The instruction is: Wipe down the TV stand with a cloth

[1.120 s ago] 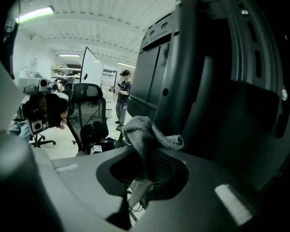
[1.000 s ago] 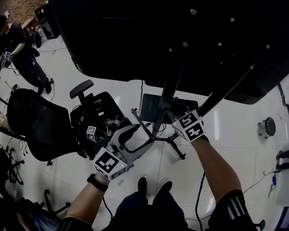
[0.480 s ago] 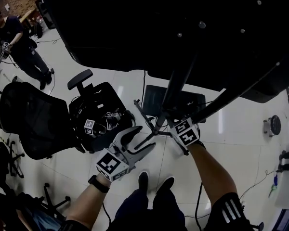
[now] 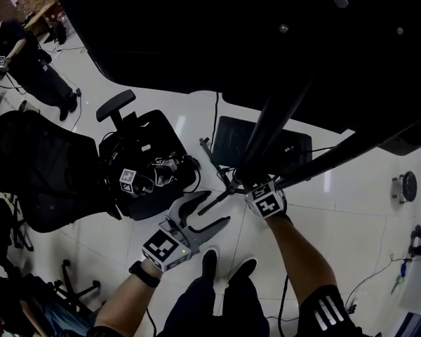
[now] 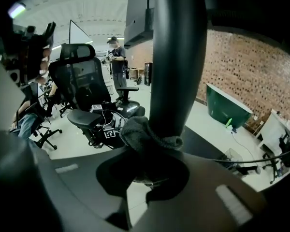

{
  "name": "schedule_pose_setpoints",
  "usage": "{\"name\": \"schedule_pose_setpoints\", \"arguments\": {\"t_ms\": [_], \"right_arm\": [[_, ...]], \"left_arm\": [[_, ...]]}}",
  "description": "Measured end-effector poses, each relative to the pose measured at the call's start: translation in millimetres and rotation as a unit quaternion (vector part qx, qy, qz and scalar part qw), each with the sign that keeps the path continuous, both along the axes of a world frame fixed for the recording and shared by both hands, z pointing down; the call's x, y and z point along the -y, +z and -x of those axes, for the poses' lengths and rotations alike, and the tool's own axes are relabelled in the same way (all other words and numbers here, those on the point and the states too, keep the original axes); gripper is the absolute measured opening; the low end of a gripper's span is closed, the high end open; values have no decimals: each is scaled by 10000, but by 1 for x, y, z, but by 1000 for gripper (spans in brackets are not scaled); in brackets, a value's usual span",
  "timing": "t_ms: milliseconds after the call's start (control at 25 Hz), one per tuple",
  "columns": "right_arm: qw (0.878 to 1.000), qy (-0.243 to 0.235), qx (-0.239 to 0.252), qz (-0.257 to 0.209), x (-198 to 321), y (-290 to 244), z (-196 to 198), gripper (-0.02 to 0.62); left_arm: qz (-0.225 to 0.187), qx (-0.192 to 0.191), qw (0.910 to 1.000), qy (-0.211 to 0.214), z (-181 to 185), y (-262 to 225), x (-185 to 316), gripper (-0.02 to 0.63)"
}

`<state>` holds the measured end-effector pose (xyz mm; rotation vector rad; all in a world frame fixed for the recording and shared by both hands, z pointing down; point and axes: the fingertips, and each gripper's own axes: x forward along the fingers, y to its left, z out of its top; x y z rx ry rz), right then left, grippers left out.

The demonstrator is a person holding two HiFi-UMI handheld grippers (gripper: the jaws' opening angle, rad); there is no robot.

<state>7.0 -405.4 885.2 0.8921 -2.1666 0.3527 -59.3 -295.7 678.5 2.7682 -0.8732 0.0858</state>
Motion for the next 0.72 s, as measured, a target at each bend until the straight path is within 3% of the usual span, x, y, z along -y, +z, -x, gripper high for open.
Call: {"name": "schedule_pose_setpoints", "arguments": {"t_ms": [400,560,720], "right_arm": [[9979,209,-142,588,-2,71,-5,31],[9976,327,86,598,-7,65,-6,32],[9956,527,578,507,-22,23,-12,32]], "left_arm": [[126,130,9998,-66,4,26,2,327],[116,77,9998,-105,4,25,-1,327],[35,49,10000,-28,-1,8,-7,325]]}}
